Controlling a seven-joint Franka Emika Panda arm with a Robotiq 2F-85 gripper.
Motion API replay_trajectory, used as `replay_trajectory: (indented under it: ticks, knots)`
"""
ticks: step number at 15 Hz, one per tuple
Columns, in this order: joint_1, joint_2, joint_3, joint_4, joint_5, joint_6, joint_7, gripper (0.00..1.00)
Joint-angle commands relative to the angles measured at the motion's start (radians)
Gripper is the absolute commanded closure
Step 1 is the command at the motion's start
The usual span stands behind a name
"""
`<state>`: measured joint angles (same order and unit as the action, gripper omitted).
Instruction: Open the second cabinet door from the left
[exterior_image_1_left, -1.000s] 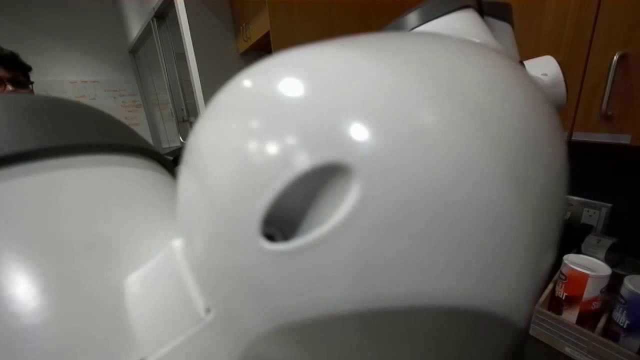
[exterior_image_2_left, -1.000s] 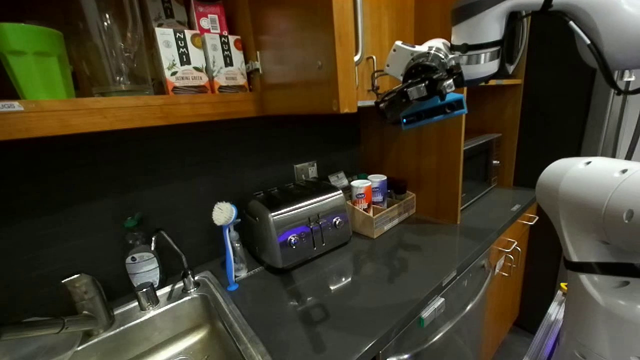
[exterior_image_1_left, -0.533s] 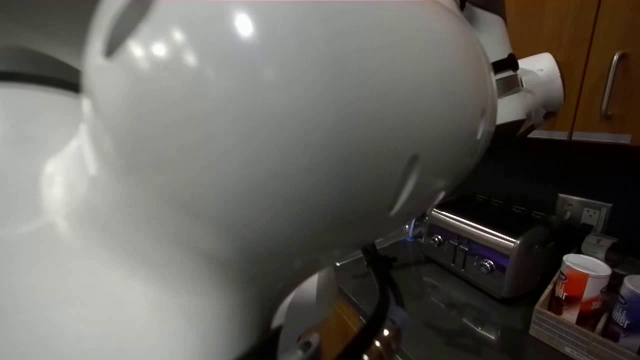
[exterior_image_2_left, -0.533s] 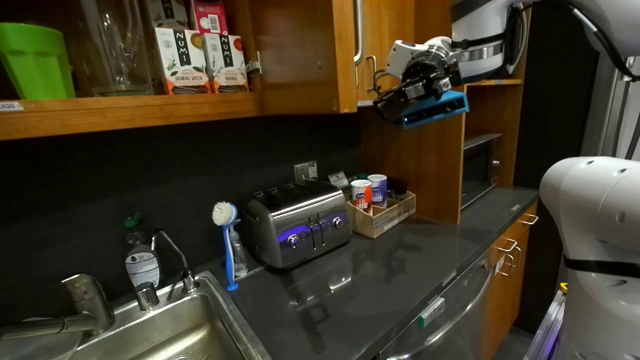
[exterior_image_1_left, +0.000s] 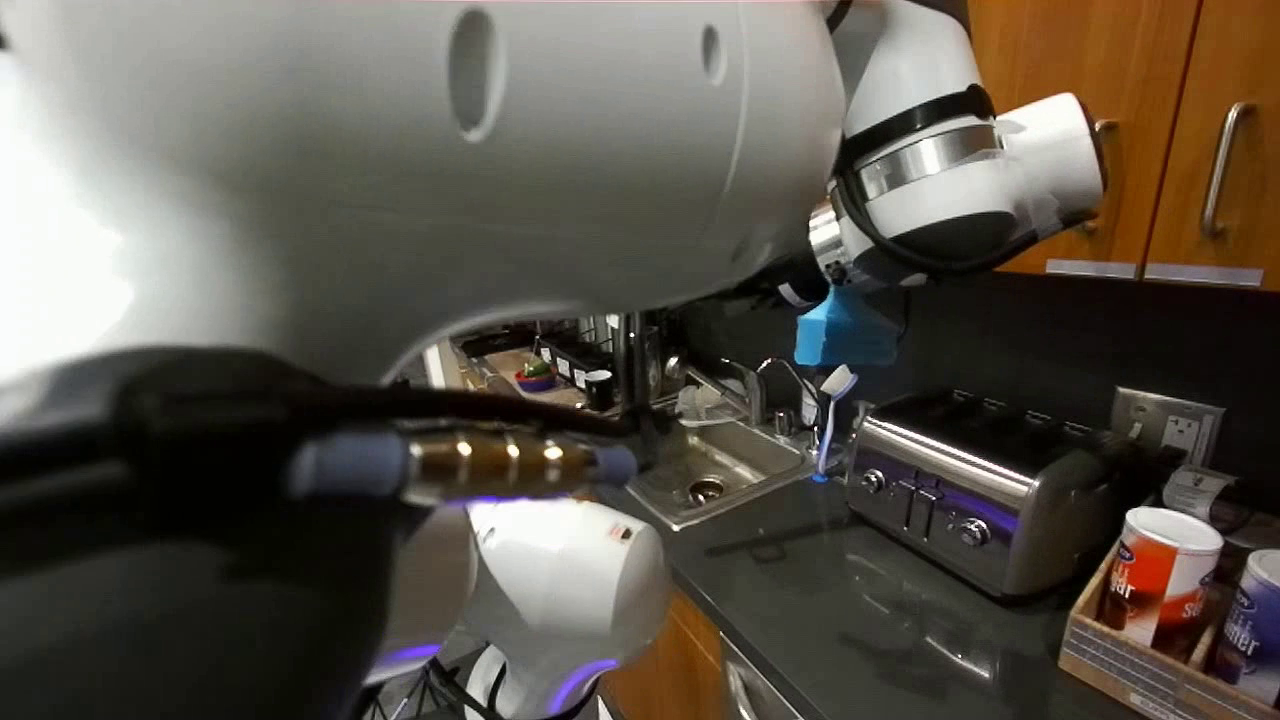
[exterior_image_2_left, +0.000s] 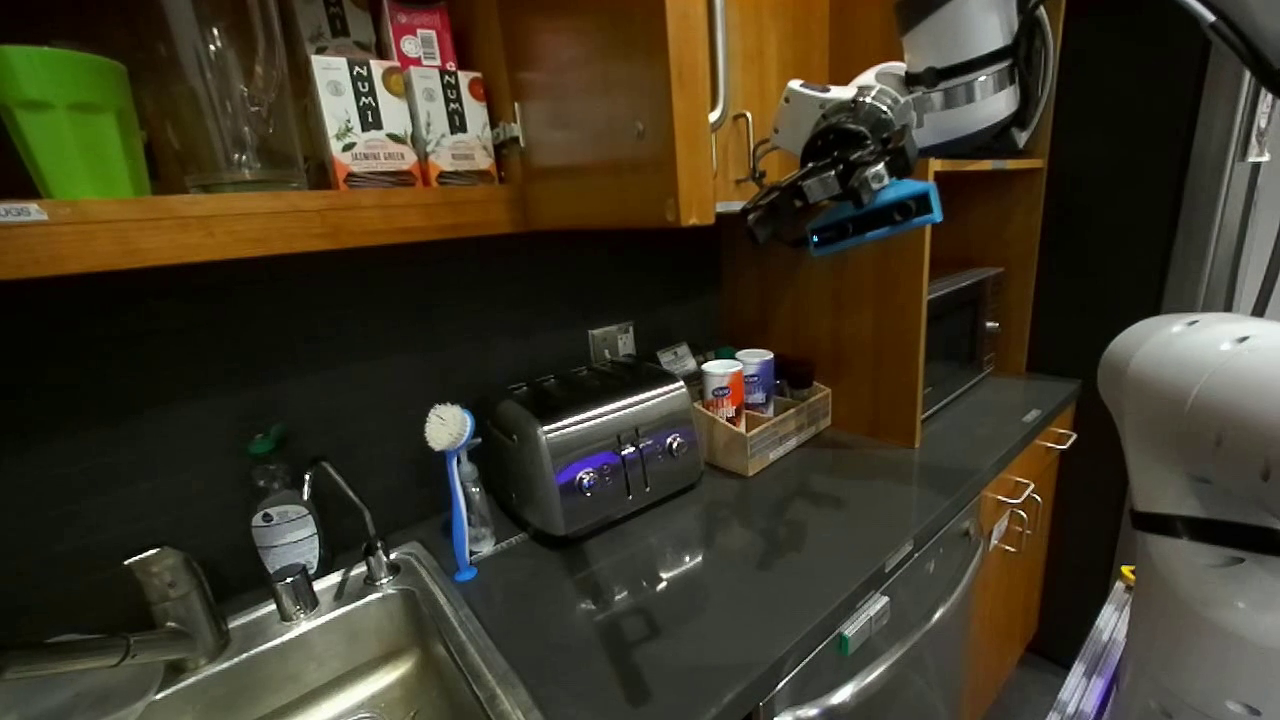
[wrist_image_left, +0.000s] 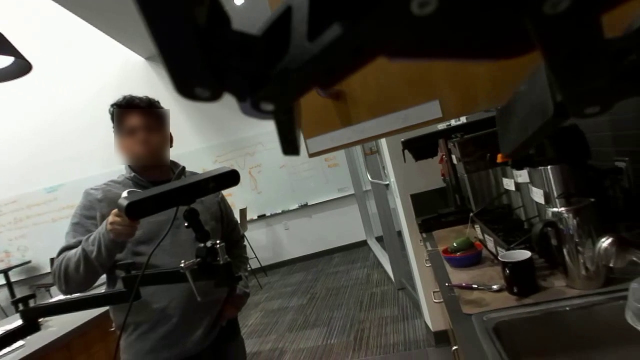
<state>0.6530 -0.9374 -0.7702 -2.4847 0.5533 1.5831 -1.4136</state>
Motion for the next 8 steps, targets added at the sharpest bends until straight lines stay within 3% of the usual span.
replay_trajectory:
  ticks: [1, 8]
  knots:
    - [-0.158, 0.089, 0.121, -0.011, 0.064, -0.009, -0.071, 0.00]
    - [-0.454, 0.144, 0.356, -0.041, 0.136, -0.005, -0.125, 0.00]
